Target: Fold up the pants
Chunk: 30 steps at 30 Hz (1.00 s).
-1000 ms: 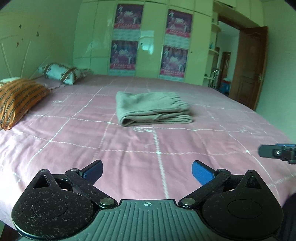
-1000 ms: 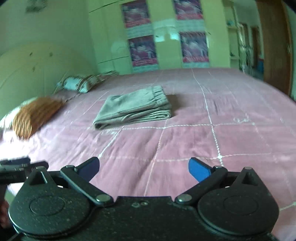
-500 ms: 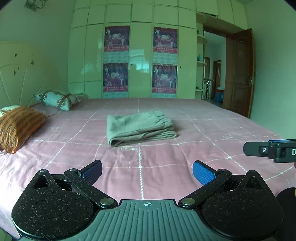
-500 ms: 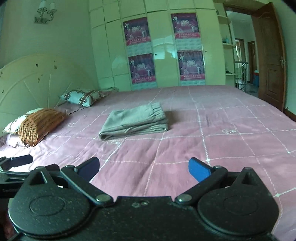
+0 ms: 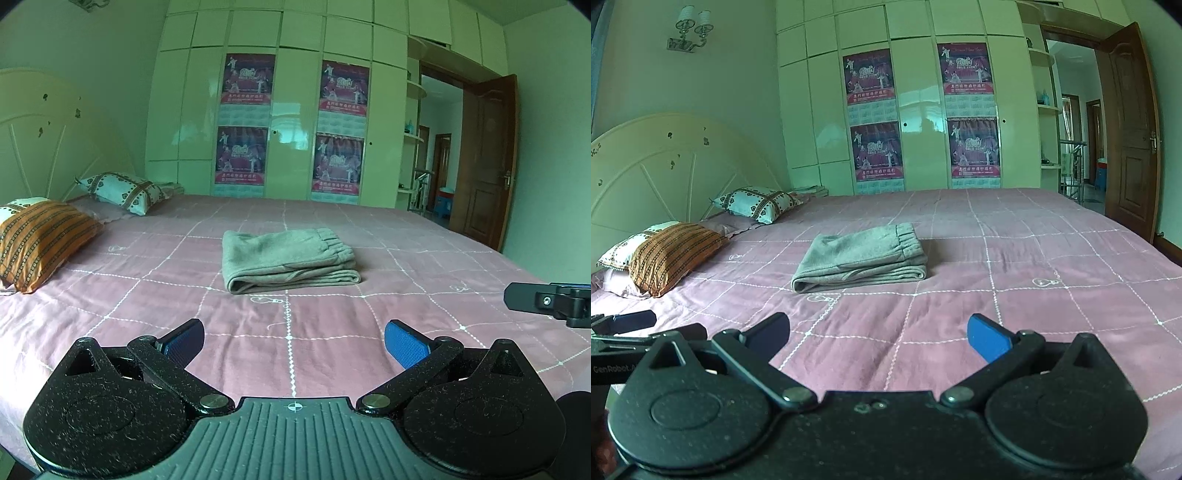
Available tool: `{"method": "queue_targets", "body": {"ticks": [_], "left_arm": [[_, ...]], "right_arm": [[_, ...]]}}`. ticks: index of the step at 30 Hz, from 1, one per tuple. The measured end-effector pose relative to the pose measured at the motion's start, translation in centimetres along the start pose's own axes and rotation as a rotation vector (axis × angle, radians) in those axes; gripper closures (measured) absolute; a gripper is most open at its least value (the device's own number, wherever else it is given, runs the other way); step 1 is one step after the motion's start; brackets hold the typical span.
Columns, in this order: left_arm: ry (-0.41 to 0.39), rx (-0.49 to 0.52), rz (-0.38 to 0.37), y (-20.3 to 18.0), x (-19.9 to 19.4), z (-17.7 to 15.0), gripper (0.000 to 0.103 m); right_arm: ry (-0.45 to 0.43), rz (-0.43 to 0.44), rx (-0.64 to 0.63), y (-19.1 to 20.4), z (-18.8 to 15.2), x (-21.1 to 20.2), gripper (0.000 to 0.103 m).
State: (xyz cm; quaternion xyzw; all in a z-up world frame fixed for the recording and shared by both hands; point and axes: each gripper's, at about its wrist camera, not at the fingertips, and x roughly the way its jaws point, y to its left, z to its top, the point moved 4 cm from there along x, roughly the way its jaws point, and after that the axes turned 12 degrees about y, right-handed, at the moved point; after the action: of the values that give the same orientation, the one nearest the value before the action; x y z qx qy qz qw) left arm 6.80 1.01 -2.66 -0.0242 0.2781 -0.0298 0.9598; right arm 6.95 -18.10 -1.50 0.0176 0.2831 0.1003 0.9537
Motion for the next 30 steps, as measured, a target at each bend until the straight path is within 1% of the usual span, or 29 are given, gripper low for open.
{"method": "queue_targets", "body": {"ticks": [15,30], "left_arm": [[-0.022,0.001,-0.019,-0.5,-0.29,-0.05,0.0],[-0.025,-0.006,-0.017,-0.58,-0.34,0.06,0.0]], "right_arm": [[-0.003,0.0,0.007,-0.32,-0.08,0.24,0.006],[-0.008,0.01,0.003,-0.17,-0.35,0.13,0.006]]}}
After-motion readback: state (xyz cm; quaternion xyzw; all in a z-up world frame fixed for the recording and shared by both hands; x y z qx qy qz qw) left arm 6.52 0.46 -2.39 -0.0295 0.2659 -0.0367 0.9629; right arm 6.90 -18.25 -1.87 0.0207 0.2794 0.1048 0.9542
